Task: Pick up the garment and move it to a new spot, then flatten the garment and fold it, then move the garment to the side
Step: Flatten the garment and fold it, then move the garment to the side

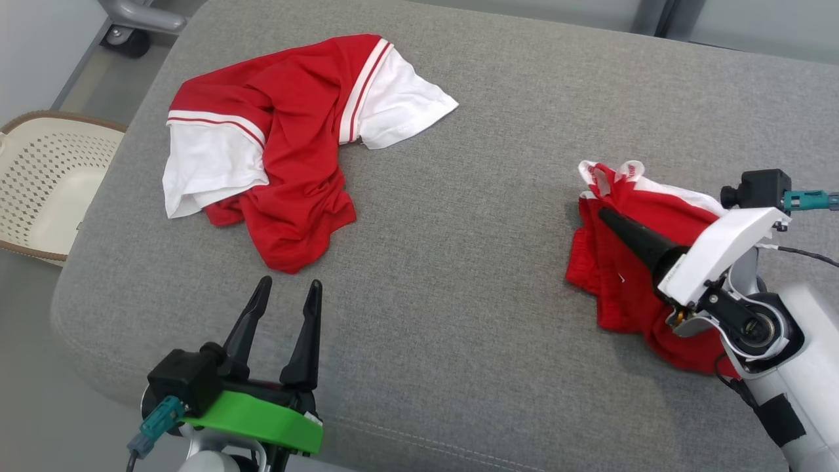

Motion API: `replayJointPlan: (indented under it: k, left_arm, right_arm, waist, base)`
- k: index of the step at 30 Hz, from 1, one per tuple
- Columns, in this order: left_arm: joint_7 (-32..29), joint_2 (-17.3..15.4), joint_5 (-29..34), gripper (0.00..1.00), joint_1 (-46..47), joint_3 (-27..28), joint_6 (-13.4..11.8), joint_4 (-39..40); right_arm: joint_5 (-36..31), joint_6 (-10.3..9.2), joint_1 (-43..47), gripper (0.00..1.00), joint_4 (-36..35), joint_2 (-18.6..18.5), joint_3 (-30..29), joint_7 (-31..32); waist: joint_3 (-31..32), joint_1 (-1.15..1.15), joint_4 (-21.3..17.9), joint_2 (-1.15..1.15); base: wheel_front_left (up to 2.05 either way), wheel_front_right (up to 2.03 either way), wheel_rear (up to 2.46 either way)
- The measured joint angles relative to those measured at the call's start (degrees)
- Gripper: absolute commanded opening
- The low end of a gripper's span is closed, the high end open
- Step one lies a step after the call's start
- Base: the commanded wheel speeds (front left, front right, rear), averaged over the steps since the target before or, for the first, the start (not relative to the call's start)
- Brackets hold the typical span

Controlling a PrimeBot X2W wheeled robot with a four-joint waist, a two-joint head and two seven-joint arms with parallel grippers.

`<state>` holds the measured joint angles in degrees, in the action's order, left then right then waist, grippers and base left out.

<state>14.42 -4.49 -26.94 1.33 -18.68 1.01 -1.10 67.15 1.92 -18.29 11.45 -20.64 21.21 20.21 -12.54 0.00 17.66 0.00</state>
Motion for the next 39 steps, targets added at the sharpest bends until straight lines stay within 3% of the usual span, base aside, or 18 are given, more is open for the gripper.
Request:
replayJointPlan:
  k: [7, 12, 19, 22, 30, 39]
  left_arm:
    - [0.00, 0.04, 0.09, 1.00, -0.39, 2.18, 0.00, 0.07]
    - [0.00, -0.25, 0.53, 1.00, -0.43, 3.21, 0.00, 0.52]
    - [0.00, -0.53, 1.01, 1.00, -0.46, 3.58, 0.00, 1.75]
    - [0.00, -0.52, 1.22, 1.00, -0.46, 3.13, 0.02, 1.96]
    - [0.00, -0.47, 2.59, 1.00, -0.32, 1.66, 0.58, 1.98]
    - [0.00, -0.34, 2.77, 1.00, 0.92, 0.66, 1.18, 1.51]
  right_arm:
    - [-2.54, 0.80, -1.76, 1.00, -2.76, 1.42, 2.79, -0.76]
    - [-2.58, 1.10, -2.86, 1.00, -6.55, 2.02, 0.85, -2.82]
    - [-4.49, 0.42, 0.44, 1.00, -5.71, -7.54, -1.55, -1.88]
    - [-4.28, -0.53, 3.30, 1.00, -4.38, -9.05, -2.81, -1.51]
    - [-1.01, -1.01, 6.49, 1.00, -2.36, -8.35, -4.98, -1.53]
    - [0.70, -0.19, 6.44, 1.00, -0.68, -6.24, -5.71, -2.09]
  waist:
    - [-0.03, 0.00, -1.42, 0.00]
    - [-0.04, 0.00, -3.66, 0.00]
    - [-0.23, 0.00, -7.80, 0.00]
    - [-0.61, 0.00, -9.43, 0.00]
    - [-3.47, 0.00, -11.04, 0.00]
    - [-5.23, 0.00, -9.20, 0.00]
  base:
    - [0.00, 0.00, 0.00]
    - [0.00, 0.00, 0.00]
    - [0.00, 0.00, 0.00]
    - [0.00, 0.00, 0.00]
    - [0.00, 0.00, 0.00]
    - [0.00, 0.00, 0.00]
